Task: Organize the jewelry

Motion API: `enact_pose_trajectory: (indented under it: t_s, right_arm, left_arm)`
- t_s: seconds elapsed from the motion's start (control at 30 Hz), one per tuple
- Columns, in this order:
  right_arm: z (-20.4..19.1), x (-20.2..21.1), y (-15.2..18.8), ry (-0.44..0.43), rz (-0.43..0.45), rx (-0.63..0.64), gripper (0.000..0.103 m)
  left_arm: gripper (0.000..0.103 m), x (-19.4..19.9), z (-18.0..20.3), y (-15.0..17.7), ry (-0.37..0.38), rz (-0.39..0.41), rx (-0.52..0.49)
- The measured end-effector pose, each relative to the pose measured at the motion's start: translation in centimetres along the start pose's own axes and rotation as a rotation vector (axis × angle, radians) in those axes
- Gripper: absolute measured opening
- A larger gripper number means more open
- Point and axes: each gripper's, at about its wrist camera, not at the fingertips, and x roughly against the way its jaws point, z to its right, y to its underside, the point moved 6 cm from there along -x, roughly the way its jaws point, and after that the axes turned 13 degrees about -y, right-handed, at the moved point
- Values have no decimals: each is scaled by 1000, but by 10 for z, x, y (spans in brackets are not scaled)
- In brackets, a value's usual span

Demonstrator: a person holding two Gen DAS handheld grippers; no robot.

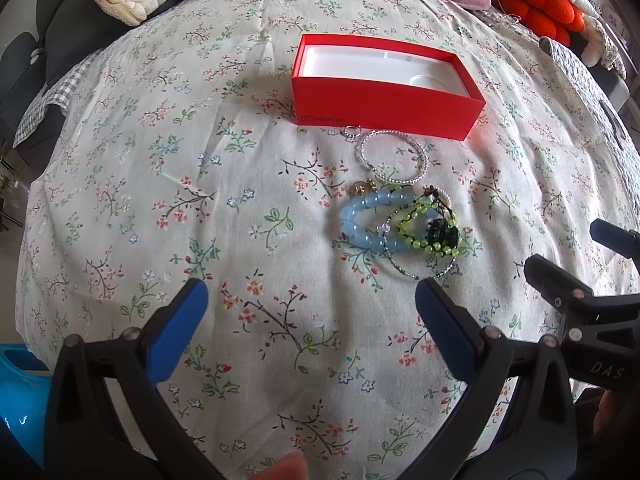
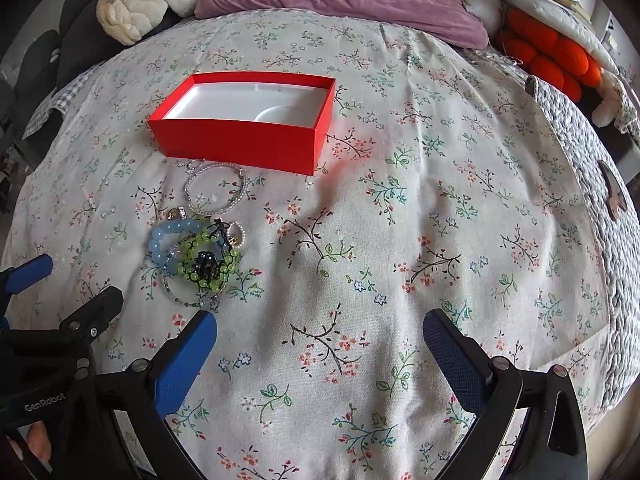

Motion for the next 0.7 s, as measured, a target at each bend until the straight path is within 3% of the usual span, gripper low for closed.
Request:
enact_pose_trajectory:
  t_s: [0.7]
  right_arm:
    - [4,0,-6,-10,8,1,103]
  left_arm:
    - [103,-4,-9,-7,18,-12,18]
